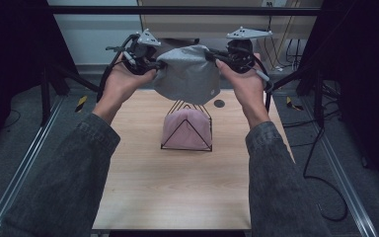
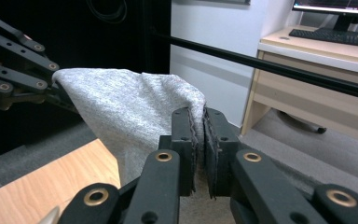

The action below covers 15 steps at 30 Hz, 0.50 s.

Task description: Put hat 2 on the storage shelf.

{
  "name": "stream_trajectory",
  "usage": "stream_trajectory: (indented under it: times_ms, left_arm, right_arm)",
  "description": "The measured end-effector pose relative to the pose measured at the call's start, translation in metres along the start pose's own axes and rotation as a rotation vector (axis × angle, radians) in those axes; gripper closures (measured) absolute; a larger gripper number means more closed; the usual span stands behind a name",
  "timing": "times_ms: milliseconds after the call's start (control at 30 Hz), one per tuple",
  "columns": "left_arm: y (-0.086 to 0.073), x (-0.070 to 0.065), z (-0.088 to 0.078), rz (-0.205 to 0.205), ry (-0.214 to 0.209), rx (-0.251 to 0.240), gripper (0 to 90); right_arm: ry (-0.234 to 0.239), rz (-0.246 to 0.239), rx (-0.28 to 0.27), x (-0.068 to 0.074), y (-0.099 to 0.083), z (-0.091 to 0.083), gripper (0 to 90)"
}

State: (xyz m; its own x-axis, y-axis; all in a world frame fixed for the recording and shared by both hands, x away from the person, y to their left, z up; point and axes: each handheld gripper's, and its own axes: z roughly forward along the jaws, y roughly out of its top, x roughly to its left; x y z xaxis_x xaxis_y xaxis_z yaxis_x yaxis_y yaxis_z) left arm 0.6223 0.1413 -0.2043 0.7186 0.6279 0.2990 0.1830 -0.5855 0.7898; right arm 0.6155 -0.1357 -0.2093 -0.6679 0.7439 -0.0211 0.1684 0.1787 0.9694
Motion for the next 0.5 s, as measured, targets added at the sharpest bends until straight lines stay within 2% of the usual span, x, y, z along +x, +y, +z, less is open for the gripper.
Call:
stream_trajectory:
  times_ms: [200,367,500]
  left_arm:
    - [-0.01,0.005,0.011,-0.016,0.0,0.01,87.1]
    - [-0.014,0.003,0.018,-0.022,-0.001,0.007,87.1]
    - [-0.018,0.001,0.023,-0.008,0.009,0.01,87.1]
  right_arm:
    - [-0.004,-0.012,0.009,-0.003,-0.009,0.011,83.7]
    - [-0.019,-0.022,0.026,-0.005,-0.017,0.018,83.7]
    - [-0.026,-0.028,0.026,-0.005,-0.021,0.019,83.7]
